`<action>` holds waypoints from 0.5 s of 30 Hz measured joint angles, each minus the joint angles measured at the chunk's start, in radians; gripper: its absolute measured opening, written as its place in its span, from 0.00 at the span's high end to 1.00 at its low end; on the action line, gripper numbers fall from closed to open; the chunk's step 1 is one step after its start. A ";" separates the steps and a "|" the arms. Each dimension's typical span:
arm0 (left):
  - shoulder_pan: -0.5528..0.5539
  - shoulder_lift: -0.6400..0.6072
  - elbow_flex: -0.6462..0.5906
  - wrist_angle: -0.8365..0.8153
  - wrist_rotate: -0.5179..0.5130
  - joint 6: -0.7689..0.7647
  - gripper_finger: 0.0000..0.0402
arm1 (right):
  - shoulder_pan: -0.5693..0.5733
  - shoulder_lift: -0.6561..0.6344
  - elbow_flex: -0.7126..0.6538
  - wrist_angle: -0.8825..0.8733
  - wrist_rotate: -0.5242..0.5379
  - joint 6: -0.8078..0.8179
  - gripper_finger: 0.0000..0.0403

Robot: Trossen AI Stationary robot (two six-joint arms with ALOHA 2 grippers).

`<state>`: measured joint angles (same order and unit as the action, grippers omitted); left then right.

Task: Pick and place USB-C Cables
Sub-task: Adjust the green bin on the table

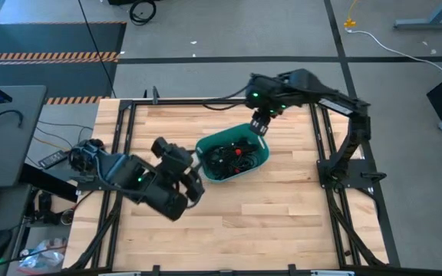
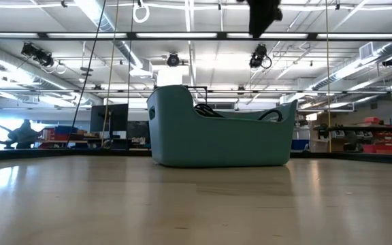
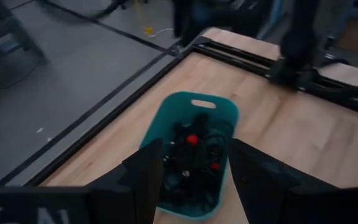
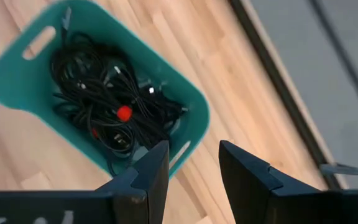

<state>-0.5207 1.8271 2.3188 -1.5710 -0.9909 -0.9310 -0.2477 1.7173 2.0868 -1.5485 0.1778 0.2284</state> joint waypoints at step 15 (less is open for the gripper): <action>-0.082 0.001 0.000 0.000 0.011 0.037 0.53 | -0.248 0.064 -0.354 0.130 -0.224 -0.076 0.64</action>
<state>-0.6026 1.8278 2.3184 -1.5711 -0.9794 -0.8936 -0.4956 1.7810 1.7326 -1.4187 -0.0460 0.1528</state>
